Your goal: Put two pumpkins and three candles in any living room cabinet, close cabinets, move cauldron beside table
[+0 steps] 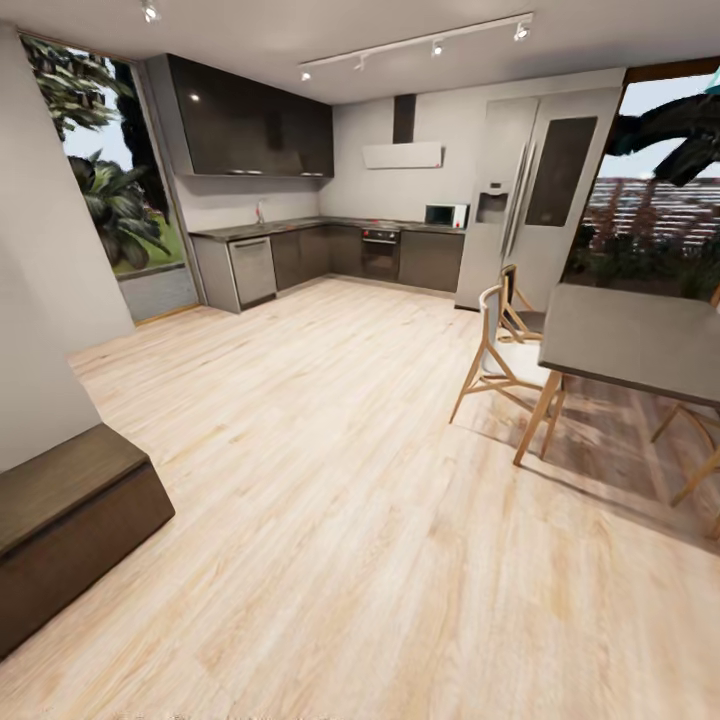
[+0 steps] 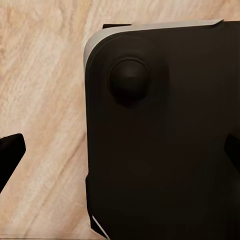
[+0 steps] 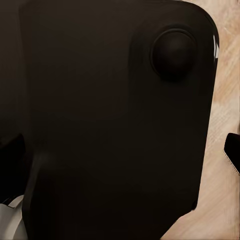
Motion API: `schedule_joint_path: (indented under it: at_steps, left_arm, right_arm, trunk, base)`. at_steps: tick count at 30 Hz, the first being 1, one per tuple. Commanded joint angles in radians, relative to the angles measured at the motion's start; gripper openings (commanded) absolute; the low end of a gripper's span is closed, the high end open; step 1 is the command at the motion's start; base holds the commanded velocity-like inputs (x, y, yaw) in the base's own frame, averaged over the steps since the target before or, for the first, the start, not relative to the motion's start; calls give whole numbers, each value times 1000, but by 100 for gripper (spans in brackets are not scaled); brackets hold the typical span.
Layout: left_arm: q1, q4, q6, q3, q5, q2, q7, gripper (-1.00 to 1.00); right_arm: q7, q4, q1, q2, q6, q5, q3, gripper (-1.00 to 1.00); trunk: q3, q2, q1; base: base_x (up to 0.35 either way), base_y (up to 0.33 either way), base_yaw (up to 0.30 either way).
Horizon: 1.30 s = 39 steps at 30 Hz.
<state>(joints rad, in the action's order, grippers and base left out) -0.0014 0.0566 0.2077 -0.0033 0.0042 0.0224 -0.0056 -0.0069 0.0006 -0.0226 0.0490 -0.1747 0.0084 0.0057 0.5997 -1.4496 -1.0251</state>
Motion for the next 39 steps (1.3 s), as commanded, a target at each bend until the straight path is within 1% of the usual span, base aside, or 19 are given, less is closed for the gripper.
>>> schedule_joint_path:
  at_steps: [1, 18, 22, 39]
  left_arm:
    - [0, 0, 2, 0, 0, 0, -1, 100]
    - [0, 0, 2, 1, 0, 1, -1, 100]
    - [0, 0, 2, 1, 0, 2, -1, 100]
    - [0, 0, 2, 2, 0, 3, -1, 100]
  right_arm:
    - [-1, 1, 0, 0, -3, 1, 0, 100]
    - [-1, 1, 0, 0, -3, 1, 0, 100]
    - [-1, 1, 0, 0, -3, 1, 0, 100]
    - [-1, 1, 0, 0, -3, 1, 0, 100]
  trunk:
    - [1, 0, 0]
    - [11, 0, 0]
    - [13, 0, 0]
    - [23, 0, 0]
  base:
    - [0, 0, 278]
    - [0, 0, 278]
    - [87, 40, 278]
    - [185, 193, 278]
